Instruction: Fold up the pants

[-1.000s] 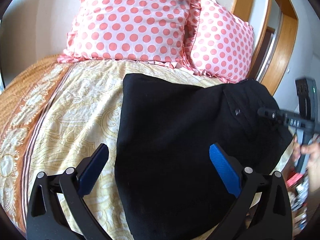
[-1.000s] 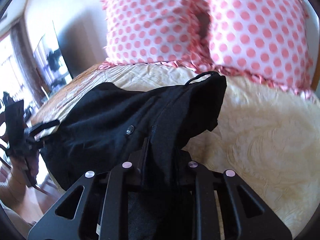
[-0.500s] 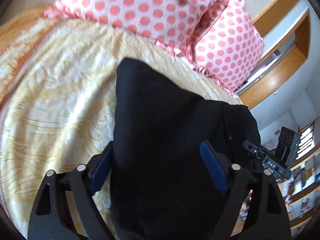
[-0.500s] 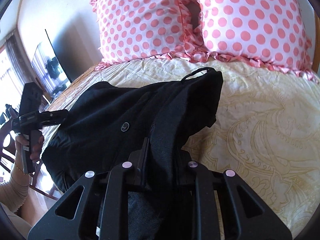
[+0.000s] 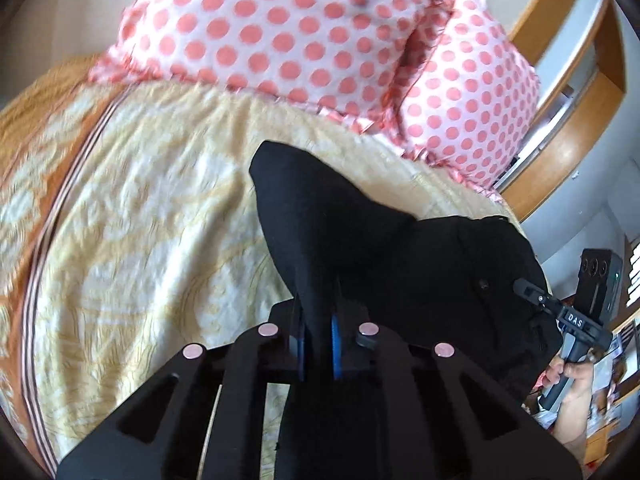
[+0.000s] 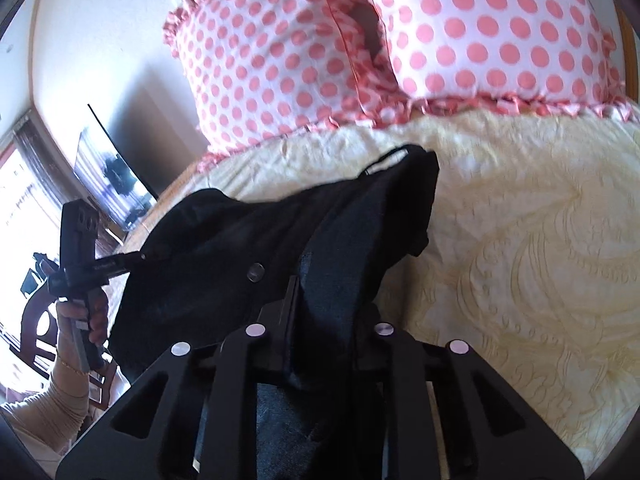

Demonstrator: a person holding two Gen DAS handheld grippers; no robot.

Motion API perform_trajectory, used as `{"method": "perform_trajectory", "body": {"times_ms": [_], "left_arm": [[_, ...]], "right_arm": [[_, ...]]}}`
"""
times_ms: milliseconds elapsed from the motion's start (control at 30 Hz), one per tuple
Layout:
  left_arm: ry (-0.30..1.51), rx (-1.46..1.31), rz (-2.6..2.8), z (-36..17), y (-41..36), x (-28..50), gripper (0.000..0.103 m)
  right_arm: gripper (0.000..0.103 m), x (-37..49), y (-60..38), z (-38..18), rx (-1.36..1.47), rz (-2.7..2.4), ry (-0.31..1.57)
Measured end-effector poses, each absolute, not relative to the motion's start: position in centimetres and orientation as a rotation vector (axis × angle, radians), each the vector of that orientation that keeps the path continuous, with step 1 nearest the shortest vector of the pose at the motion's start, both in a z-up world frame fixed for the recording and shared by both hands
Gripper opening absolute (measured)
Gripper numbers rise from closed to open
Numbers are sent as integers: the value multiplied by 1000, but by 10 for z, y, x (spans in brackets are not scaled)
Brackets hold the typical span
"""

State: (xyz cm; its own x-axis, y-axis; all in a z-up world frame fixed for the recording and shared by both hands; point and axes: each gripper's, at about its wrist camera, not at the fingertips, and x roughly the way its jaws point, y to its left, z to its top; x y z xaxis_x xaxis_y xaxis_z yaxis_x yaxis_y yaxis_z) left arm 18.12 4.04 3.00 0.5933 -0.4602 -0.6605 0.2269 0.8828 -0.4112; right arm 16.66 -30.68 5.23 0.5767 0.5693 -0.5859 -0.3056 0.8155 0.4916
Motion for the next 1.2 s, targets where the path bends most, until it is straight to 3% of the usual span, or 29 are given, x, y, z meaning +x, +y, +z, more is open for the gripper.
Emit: {"method": "perform_trajectory", "body": {"times_ms": [367,567,633,700,833,1000,1200], "left_arm": [[707,-240,-350,74,28,243,8],[884,-293,-253,31,44,288,12],[905,-314,-237,21,48,290,29],[898,-297,-205,24,50,287,40],[791,-198,-87,52,58,263,62],[682,-95,-243,84,37,190,78],[728,117,-309,53,-32,138,84]], "right_arm": [[16,246,-301,62,377,497,751],[18,277,-290,26,282,368,912],[25,272,-291,20,273,378,878],[31,267,-293,21,268,366,886],[58,241,-299,42,161,213,809],[58,178,-275,68,84,284,646],[58,145,-215,38,-98,315,726]]}}
